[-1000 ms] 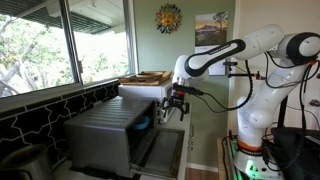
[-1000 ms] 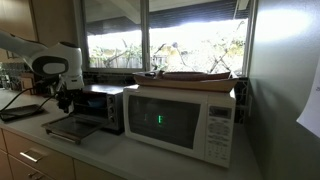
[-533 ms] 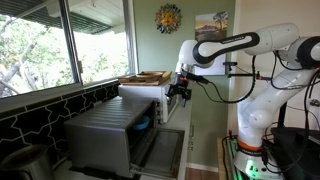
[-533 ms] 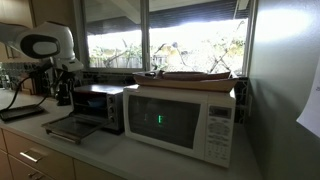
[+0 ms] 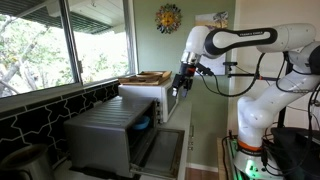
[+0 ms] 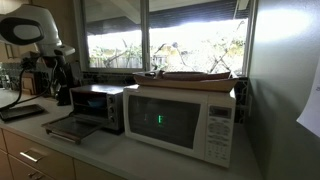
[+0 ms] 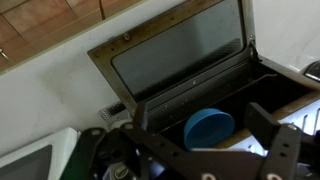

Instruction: Open the toaster oven then put the blue bowl inside the oven.

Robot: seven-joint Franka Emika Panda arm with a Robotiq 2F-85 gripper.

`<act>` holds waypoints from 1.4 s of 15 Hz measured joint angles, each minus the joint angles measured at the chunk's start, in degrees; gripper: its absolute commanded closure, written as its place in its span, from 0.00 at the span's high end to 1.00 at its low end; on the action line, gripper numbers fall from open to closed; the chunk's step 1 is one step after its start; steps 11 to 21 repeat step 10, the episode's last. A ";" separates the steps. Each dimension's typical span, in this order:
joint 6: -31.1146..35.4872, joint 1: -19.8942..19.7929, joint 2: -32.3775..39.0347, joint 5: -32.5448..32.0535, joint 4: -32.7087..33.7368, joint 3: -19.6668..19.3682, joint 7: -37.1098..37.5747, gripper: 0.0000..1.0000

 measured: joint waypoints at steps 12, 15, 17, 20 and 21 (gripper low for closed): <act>0.00 1.02 -7.82 -1.48 0.16 1.57 -10.93 1.00; 0.00 1.02 -7.82 -1.48 0.16 1.57 -10.93 1.00; 0.00 1.02 -7.82 -1.48 0.16 1.57 -10.93 1.00; 0.00 1.02 -7.82 -1.48 0.16 1.57 -10.93 1.00; 0.00 1.02 -7.82 -1.48 0.16 1.57 -10.93 1.00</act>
